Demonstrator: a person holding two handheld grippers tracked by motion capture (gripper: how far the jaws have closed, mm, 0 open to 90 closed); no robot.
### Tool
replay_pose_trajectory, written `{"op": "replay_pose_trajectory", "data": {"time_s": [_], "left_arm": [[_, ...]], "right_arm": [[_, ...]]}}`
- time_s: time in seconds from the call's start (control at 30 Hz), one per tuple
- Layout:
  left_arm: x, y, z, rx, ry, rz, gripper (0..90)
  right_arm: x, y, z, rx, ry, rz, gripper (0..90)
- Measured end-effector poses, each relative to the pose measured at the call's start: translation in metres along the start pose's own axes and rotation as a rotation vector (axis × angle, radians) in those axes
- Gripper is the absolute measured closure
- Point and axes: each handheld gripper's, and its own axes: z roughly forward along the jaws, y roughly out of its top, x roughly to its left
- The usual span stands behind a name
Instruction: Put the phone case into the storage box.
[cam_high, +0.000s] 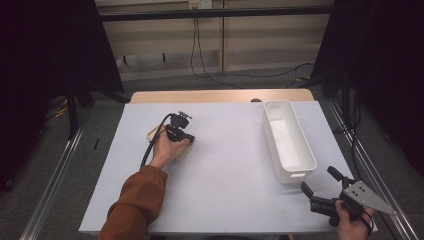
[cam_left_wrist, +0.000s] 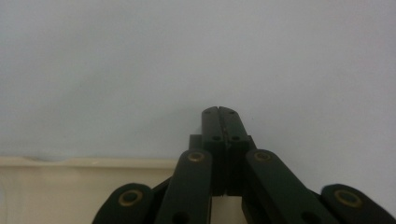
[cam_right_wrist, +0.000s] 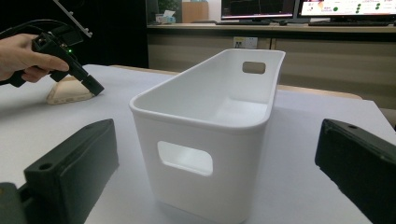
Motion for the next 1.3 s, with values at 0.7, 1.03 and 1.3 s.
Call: {"op": "replay_pose_trajectory", "data": {"time_s": [0.7, 1.03, 1.3], "left_arm": [[-0.003, -0.018, -0.012, -0.004, -0.023, 0.004, 90.0], [-0.008, -0.030, -0.018, -0.016, -0.011, 0.030, 90.0], [-0.006, -0.037, -0.023, -0.023, -0.035, 0.009, 90.0]], "right_arm": [[0.001, 0.000, 0.001, 0.004, 0.001, 0.000, 0.0], [0.001, 0.000, 0.001, 0.004, 0.000, 0.000, 0.0], [0.001, 0.000, 0.001, 0.003, 0.003, -0.004, 0.0]]}}
